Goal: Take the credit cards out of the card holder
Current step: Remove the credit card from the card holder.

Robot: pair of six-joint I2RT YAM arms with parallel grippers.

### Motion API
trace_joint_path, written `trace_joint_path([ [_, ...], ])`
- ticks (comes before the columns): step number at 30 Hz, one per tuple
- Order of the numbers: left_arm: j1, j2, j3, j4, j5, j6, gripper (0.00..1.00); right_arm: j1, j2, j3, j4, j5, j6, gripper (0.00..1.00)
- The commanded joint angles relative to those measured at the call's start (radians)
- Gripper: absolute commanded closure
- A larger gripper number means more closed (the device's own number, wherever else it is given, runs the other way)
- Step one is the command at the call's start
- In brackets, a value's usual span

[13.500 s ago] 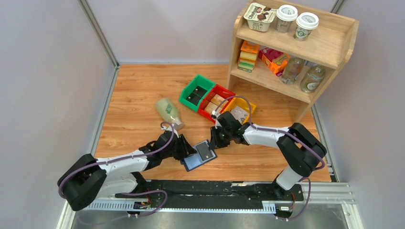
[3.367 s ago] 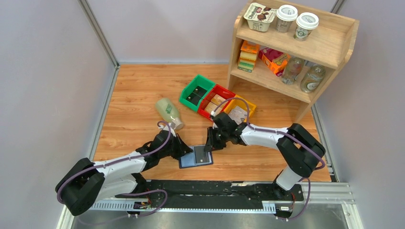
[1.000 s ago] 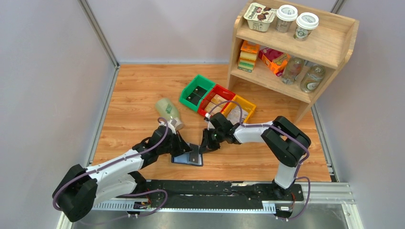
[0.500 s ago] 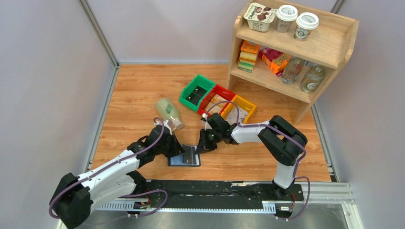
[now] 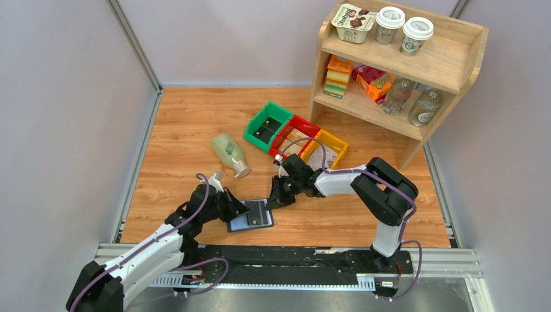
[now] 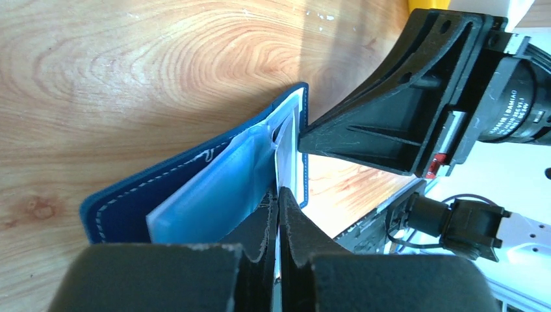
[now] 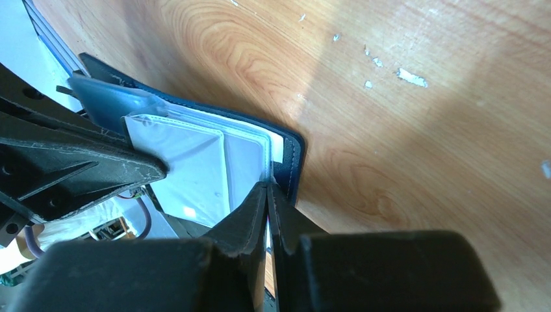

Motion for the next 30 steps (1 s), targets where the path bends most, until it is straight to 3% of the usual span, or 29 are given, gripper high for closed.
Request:
trace_joint_path([
  [1, 0.016, -0.067, -0.023, 0.037, 0.018, -0.030, 0.96, -0.009, 0.074, -0.073, -0.179, 0.210, -0.073, 0.90],
  [9, 0.018, -0.119, -0.052, 0.103, 0.053, -0.047, 0.88, -0.009, 0.068, -0.073, -0.183, 0.214, -0.072, 0.90],
  [12, 0.018, -0.154, -0.050, 0.103, 0.060, -0.047, 0.80, -0.009, 0.063, -0.076, -0.182, 0.216, -0.070, 0.90],
  [16, 0.018, -0.187, -0.055, 0.094, 0.057, -0.055, 0.79, -0.008, 0.060, -0.077, -0.182, 0.217, -0.070, 0.90],
  [20, 0.016, -0.176, -0.050, 0.093, 0.064, -0.053, 0.83, -0.009, 0.060, -0.077, -0.180, 0.216, -0.069, 0.90],
  [24, 0.018, -0.162, -0.032, 0.071, 0.062, -0.038, 0.95, -0.009, 0.060, -0.077, -0.180, 0.217, -0.069, 0.90],
  [25, 0.018, -0.162, -0.012, 0.032, 0.053, -0.032, 1.00, -0.008, 0.060, -0.079, -0.182, 0.219, -0.069, 0.90],
  [30, 0.018, -0.144, 0.123, -0.266, -0.041, 0.080, 1.00, -0.009, 0.051, -0.080, -0.188, 0.227, -0.070, 0.90],
])
